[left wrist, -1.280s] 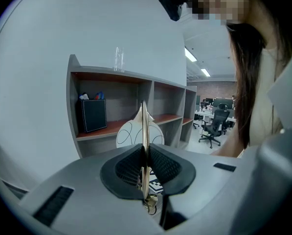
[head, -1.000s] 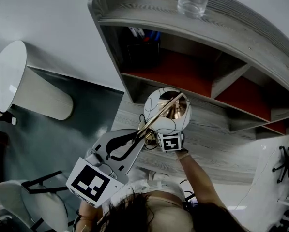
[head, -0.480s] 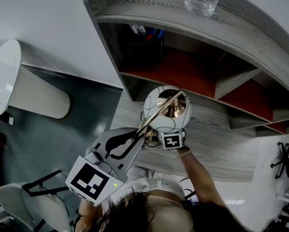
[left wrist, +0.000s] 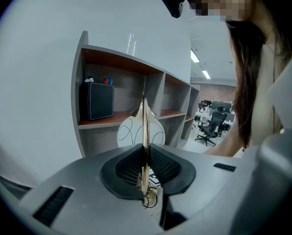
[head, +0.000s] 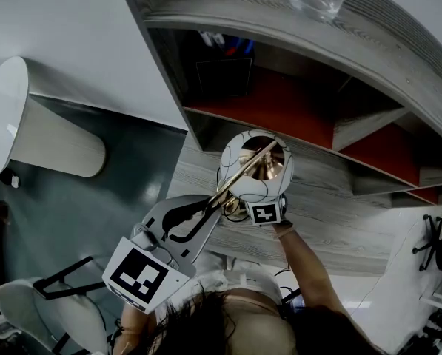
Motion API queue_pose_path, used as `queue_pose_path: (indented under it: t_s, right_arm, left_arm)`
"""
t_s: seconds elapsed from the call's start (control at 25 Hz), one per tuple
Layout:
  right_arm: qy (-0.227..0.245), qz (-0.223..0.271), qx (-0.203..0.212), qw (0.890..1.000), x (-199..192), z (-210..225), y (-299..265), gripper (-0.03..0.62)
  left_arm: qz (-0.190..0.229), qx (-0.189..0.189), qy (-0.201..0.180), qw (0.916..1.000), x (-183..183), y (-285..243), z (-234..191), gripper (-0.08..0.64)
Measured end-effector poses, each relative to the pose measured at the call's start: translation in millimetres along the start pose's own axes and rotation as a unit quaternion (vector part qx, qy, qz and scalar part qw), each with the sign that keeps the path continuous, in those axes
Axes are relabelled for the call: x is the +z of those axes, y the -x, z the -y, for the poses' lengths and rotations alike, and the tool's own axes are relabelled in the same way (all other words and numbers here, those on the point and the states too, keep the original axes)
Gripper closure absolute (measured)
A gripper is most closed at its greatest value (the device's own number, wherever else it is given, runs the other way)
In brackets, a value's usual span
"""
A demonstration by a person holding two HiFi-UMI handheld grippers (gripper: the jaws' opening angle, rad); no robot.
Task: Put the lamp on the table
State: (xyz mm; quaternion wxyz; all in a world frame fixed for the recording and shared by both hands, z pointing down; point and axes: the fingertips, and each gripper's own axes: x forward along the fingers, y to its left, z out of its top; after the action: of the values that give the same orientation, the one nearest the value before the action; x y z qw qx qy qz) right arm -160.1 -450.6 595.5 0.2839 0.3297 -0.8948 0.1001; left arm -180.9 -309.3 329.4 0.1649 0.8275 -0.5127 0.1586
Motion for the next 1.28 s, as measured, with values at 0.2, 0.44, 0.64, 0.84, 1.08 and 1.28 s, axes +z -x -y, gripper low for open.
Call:
queue_pose_path:
  t_s: [0.2,0.44,0.64,0.84,1.08,1.28]
  right_arm:
    - [0.003,-0.005,-0.001,1.000,-4,2,-1,0.566]
    - [0.006,-0.007,-0.003,1.000,-9,5,-2,0.565]
    - [0.006,-0.010,-0.002,1.000,-12,6,-3,0.565]
    - [0.007,-0.013,-0.006,1.000,-16,10,-2,0.565]
    - [0.005,-0.015,-0.007,1.000,-20,13,-3,0.565]
    - [0.001,-0.015,-0.005,1.000,-22,15,-4,0.565]
  left_arm:
    - [-0.004,0.000,0.005,1.0000,-3,-3,-1,0.514]
    - [-0.009,0.001,0.006,0.9999,-8,-6,0,0.514]
    - [-0.015,0.001,0.009,0.9998,-10,-8,1,0.514]
    - [-0.020,-0.001,0.011,0.9997,-13,-11,3,0.514]
    - [-0.023,-0.004,0.009,0.9997,-14,-17,4,0.514]
    - [-0.024,-0.008,0.006,0.9997,-13,-21,6,0.514]
